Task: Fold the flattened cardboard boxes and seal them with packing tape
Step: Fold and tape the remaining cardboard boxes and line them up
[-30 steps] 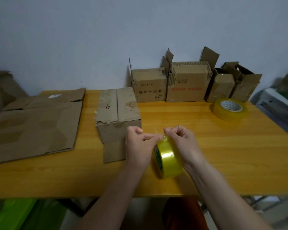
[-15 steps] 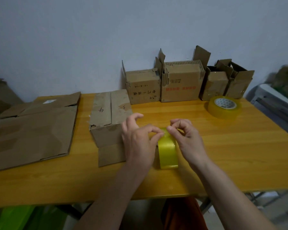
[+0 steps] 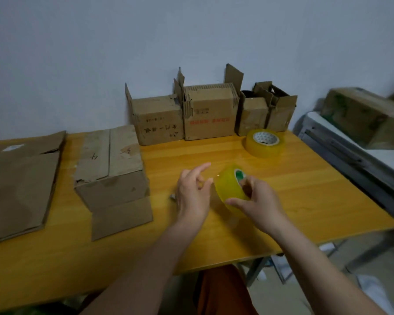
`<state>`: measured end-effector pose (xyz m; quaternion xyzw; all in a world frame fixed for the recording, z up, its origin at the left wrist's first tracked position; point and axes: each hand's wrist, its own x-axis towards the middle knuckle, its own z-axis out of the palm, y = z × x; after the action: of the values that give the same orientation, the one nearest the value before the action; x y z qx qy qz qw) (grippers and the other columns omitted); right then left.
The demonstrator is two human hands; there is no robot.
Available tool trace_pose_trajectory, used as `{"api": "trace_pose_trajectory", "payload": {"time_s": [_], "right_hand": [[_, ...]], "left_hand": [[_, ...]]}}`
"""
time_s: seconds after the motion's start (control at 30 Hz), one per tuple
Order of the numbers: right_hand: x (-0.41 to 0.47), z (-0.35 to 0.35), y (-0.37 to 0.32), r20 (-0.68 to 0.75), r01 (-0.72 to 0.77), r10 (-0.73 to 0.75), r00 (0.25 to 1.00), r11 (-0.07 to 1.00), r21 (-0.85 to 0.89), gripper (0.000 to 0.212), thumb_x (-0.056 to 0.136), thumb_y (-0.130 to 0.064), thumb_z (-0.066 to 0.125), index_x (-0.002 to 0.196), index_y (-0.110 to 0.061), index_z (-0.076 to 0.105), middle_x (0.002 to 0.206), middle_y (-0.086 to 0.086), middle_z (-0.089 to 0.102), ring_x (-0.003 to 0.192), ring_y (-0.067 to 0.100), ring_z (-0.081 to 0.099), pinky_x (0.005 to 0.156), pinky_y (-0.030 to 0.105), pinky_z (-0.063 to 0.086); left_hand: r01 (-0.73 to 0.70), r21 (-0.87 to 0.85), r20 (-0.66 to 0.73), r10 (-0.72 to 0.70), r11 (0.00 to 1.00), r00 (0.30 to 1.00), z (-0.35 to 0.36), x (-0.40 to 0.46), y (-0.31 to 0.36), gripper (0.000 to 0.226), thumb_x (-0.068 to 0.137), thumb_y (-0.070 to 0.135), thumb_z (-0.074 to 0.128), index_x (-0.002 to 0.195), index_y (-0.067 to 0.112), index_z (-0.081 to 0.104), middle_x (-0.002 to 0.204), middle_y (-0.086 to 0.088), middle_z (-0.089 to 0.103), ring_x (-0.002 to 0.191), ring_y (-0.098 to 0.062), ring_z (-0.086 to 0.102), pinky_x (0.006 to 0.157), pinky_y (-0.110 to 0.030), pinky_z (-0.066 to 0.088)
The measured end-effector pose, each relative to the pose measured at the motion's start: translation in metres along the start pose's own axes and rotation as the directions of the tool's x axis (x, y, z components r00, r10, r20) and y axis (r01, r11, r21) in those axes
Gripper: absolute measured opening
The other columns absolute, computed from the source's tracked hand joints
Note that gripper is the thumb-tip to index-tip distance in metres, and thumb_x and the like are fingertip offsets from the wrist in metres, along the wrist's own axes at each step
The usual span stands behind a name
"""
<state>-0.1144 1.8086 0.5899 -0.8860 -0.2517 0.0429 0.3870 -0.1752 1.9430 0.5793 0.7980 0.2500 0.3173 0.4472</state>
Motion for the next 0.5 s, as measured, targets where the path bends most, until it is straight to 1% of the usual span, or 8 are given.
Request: {"api": "trace_pose_trajectory", "payload": {"time_s": [0.03,0.1,0.2,0.27,0.3,0.37,0.43,0.5], "right_hand": [[-0.001,0.000,0.000,-0.024,0.042,-0.046,0.999,0.989,-0.140,0.035,0.075,-0.027,0.080,0.084,-0.018,0.047,0.076,-0.009,0.048,0.077,0.017,0.049,0.065,0.032,0.037],[-0.001,0.002,0.004,-0.027,0.106,-0.121,0.992,0.939,-0.327,0.035,0.081,-0.025,0.075,0.086,-0.021,0.040,0.080,-0.009,0.041,0.083,0.015,0.045,0.066,0.027,0.030],[0.003,0.003,0.010,0.133,0.090,-0.022,0.991,0.843,-0.530,0.029,0.086,-0.034,0.068,0.103,-0.018,0.049,0.104,0.000,0.055,0.105,0.022,0.051,0.078,0.031,0.041],[0.006,0.007,0.005,0.106,0.103,-0.045,0.993,0.764,-0.637,0.039,0.088,-0.042,0.062,0.114,-0.015,0.051,0.117,0.007,0.054,0.114,0.026,0.047,0.090,0.033,0.042],[0.007,0.011,-0.004,0.031,0.098,-0.099,0.995,0.786,-0.610,0.043,0.088,-0.043,0.061,0.118,-0.013,0.051,0.118,0.008,0.052,0.114,0.027,0.046,0.091,0.035,0.042],[0.010,0.024,-0.034,-0.064,0.137,-0.179,0.982,0.902,-0.410,0.045,0.090,-0.041,0.059,0.125,-0.014,0.050,0.122,0.006,0.050,0.116,0.025,0.045,0.091,0.034,0.041],[0.020,0.049,-0.068,0.021,0.197,-0.197,0.980,0.965,-0.173,0.047,0.093,-0.040,0.056,0.134,-0.020,0.045,0.132,0.001,0.047,0.124,0.019,0.043,0.098,0.031,0.039],[0.033,0.080,-0.100,0.190,0.257,-0.250,0.950,0.966,-0.012,0.053,0.094,-0.037,0.054,0.142,-0.023,0.037,0.143,0.000,0.041,0.132,0.018,0.037,0.106,0.033,0.035]], "left_hand": [[0.027,0.099,-0.030,-0.025,0.995,0.999,-0.004,0.002,-0.004,0.054,0.087,0.019,0.070,0.134,0.036,0.050,0.099,0.007,0.046,0.082,-0.008,0.047,0.074,-0.027,0.045],[0.065,0.206,-0.116,-0.042,0.976,0.992,-0.022,0.009,-0.012,0.069,0.087,0.022,0.068,0.145,0.036,0.032,0.114,0.005,0.042,0.096,-0.010,0.047,0.079,-0.026,0.047],[0.010,0.392,-0.217,0.082,0.920,0.973,-0.063,0.022,-0.034,0.059,0.088,0.016,0.060,0.142,0.030,0.039,0.128,0.004,0.041,0.114,-0.014,0.042,0.095,-0.034,0.045],[0.029,0.491,-0.281,0.127,0.871,0.951,-0.102,0.034,-0.051,0.053,0.088,0.011,0.056,0.138,0.025,0.046,0.137,-0.001,0.039,0.128,-0.021,0.035,0.105,-0.040,0.035],[0.071,0.515,-0.307,0.106,0.854,0.946,-0.122,0.040,-0.058,0.051,0.089,0.011,0.055,0.137,0.024,0.047,0.142,-0.003,0.037,0.133,-0.025,0.030,0.108,-0.044,0.031],[0.205,0.505,-0.339,-0.026,0.838,0.940,-0.157,0.052,-0.072,0.044,0.093,0.015,0.052,0.136,0.025,0.050,0.149,-0.005,0.031,0.138,-0.031,0.024,0.112,-0.048,0.028],[0.326,0.435,-0.321,-0.194,0.839,0.927,-0.179,0.057,-0.086,0.037,0.098,0.023,0.048,0.134,0.027,0.054,0.153,-0.007,0.025,0.141,-0.033,0.021,0.114,-0.047,0.025],[0.362,0.381,-0.268,-0.273,0.851,0.924,-0.190,0.055,-0.097,0.037,0.101,0.031,0.043,0.137,0.028,0.052,0.154,-0.011,0.026,0.141,-0.031,0.024,0.115,-0.044,0.025]]}}
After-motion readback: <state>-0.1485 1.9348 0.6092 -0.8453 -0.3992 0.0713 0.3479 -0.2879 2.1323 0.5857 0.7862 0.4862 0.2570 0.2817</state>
